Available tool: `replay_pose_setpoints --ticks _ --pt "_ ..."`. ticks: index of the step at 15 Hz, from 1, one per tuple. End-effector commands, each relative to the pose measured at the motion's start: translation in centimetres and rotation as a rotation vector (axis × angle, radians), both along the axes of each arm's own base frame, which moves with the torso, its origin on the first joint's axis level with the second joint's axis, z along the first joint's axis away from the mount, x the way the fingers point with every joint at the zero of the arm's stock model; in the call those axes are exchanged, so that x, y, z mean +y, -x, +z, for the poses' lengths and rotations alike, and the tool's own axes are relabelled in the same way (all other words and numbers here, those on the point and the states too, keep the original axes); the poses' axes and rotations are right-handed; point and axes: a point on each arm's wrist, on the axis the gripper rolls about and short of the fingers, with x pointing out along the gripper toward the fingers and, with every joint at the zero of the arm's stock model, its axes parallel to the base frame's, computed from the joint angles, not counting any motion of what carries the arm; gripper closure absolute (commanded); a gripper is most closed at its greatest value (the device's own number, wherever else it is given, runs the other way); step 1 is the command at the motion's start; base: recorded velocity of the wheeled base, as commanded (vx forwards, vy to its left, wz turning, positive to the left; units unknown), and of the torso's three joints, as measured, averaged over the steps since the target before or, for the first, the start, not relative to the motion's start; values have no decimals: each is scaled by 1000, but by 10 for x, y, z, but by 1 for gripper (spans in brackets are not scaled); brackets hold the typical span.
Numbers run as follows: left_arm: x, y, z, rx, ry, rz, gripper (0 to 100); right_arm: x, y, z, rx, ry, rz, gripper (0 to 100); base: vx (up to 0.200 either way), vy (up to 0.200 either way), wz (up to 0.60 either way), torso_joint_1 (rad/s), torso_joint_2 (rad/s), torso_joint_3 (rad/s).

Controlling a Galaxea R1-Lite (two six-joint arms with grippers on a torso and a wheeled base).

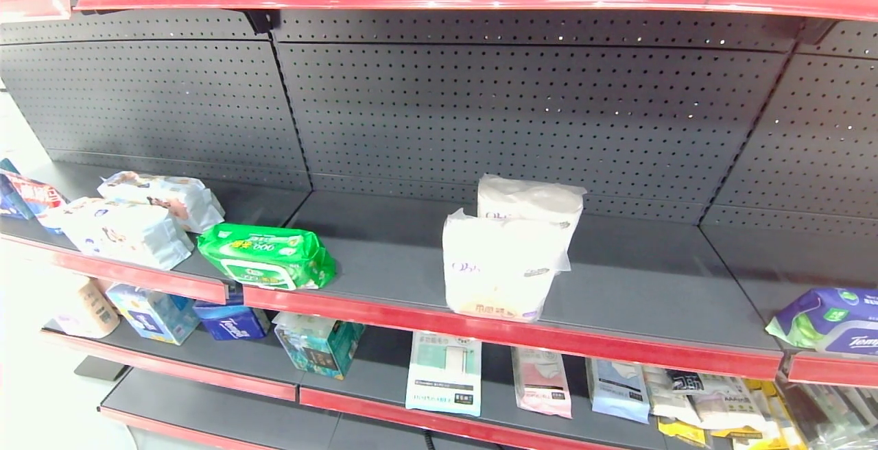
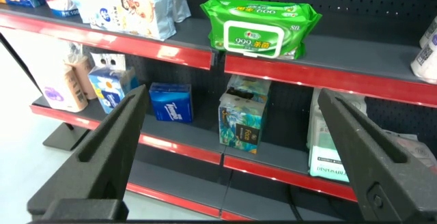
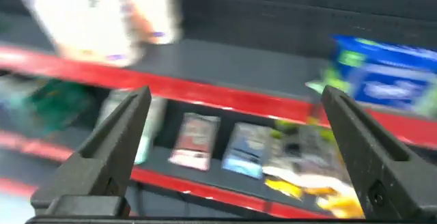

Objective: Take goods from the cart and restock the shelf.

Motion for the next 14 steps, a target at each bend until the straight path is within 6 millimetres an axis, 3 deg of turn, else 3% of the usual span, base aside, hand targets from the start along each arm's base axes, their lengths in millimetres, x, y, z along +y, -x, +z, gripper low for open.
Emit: replay_pose_setpoints --ticks 1,3,11,14 --pt "0 0 0 0 0 0 0 0 -1 0 18 -6 -20 0 0 0 0 0 0 0" --pt "0 0 0 0 0 0 0 -2 -2 -7 11 -60 -108 0 0 0 0 0 0 0" --pt "0 0 0 0 0 0 0 -2 -2 -7 10 -64 -104 0 0 0 0 0 0 0" --pt "0 0 0 0 0 0 0 -2 -2 -7 10 -66 -104 0 0 0 -600 1 1 5"
